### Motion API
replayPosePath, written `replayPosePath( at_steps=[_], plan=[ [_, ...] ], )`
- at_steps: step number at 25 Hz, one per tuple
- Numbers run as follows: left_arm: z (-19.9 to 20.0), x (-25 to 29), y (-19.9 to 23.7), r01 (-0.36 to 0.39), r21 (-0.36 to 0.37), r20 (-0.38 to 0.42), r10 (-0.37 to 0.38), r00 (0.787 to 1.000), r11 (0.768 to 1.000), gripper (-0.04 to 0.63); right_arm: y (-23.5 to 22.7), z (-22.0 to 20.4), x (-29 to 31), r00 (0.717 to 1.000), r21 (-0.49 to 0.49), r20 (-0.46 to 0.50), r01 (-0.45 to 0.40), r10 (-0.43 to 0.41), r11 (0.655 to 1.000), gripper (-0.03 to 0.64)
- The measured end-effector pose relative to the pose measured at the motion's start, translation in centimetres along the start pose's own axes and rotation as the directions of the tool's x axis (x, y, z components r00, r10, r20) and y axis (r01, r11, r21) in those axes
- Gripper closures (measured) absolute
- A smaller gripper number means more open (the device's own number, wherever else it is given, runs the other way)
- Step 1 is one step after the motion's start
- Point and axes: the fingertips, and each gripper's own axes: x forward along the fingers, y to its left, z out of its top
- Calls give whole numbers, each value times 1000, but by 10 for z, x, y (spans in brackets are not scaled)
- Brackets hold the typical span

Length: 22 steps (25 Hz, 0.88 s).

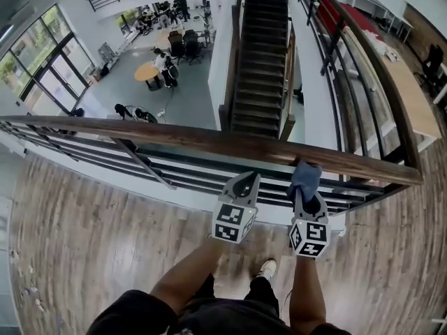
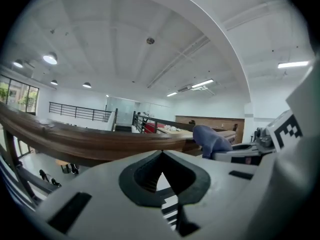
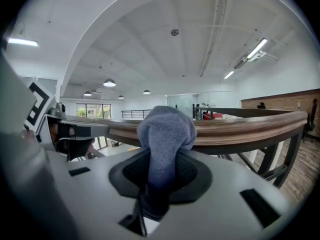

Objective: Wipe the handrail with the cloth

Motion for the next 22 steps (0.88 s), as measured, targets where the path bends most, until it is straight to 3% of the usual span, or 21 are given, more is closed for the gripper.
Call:
replayPosePath(
  at_steps=[10, 15, 22],
  plan=[
    [-50, -86, 198, -193, -41, -35, 192, 981, 980, 592, 207, -38, 102, 977, -51, -74, -202, 198, 978, 529],
    [-71, -136, 305, -282, -69, -72, 277, 958, 957, 594, 325, -42, 157, 953, -54, -101, -293, 286, 955, 529],
    [-86, -198, 433, -391, -34, -89, 387, 918, 920, 594, 469, -40, 233, 922, -57, -109, -378, 370, 924, 529]
  ],
)
